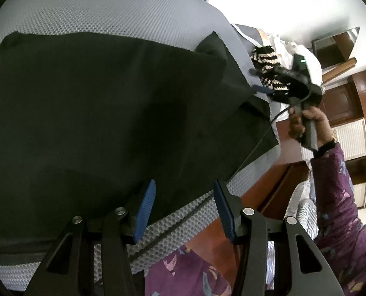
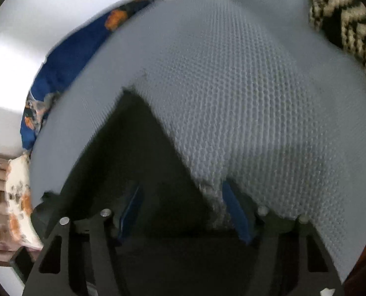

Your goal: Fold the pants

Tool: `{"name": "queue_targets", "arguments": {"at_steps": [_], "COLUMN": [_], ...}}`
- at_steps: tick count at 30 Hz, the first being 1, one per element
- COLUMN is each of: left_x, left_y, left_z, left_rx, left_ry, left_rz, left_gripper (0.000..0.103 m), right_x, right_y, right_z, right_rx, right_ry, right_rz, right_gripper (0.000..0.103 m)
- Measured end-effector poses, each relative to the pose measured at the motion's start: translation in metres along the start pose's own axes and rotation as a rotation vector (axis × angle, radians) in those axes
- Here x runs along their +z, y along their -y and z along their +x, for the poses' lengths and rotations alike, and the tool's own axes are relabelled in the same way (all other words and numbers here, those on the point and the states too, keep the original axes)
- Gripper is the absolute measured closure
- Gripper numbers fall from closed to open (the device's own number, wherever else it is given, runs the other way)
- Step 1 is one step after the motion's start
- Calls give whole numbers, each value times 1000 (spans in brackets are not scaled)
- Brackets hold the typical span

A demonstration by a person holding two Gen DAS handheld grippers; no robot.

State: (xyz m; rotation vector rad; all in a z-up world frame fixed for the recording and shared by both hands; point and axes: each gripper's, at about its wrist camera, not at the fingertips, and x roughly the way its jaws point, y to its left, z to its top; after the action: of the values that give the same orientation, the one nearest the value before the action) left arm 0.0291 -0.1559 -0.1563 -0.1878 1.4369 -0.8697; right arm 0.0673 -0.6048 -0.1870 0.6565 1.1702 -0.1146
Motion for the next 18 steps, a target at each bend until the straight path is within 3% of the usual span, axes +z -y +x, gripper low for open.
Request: {"name": "queue_targets", "arguments": {"at_steps": [1, 2, 4, 8, 14, 18], "left_x": [0, 1, 2, 4, 4, 2], "left_y": [-1, -1, -3, -2, 2, 3], "left_z": [0, -1, -2, -4, -12, -22], "left_rx": [0, 2, 0, -7, 2, 5], "left_ry": [0, 1, 7, 16, 27, 50], "left_rz": [-2, -4, -14, -21, -5, -4], "left_gripper": [53, 53, 53, 53, 53, 52], "right_x": [-3, -7, -14, -21, -43, -98], "right_y": [-5, -9, -9, -5, -4, -13], "right_z": [3, 4, 4, 2, -63, -125], "right_rx": [5, 1, -67, -45, 208, 356], "right_ry": [-12, -13, -2, 33, 221, 326], "right_rz": [-12, -30, -40, -46, 66, 85], "right_gripper": [53, 73, 94, 97, 98, 98]}}
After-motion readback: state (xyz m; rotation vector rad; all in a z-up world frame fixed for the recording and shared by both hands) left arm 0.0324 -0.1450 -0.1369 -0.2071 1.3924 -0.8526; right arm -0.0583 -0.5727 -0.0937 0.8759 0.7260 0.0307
